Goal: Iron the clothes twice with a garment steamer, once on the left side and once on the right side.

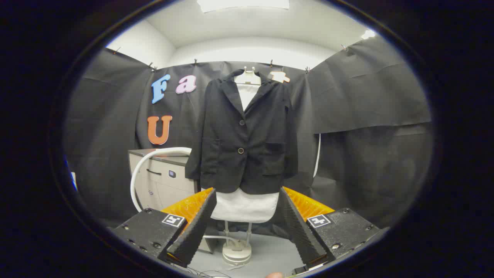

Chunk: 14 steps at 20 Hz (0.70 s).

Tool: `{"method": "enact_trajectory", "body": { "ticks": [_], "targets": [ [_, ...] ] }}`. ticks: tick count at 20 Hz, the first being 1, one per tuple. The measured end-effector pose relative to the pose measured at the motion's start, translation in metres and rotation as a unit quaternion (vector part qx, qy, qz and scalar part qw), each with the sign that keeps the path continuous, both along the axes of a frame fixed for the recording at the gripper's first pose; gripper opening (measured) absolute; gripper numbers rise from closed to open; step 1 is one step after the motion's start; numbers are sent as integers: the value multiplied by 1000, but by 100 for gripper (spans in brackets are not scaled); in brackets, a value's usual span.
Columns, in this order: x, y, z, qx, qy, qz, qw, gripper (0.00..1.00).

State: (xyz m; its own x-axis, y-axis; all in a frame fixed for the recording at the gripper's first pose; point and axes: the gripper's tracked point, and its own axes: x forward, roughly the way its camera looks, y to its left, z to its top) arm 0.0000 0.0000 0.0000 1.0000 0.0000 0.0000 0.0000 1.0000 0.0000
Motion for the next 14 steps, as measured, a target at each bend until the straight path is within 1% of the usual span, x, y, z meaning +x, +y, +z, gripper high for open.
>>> {"method": "enact_trajectory", "body": {
  "ticks": [7, 9, 11, 14],
  "targets": [
    [5, -1, 14, 12, -15, -2, 1000, 100],
    [7, 6, 21, 11, -18, 4, 1000, 100],
    [13, 18, 22, 17, -11, 12, 1000, 100],
    [19, 32, 18, 37, 6, 9, 999, 100]
  ]
}}
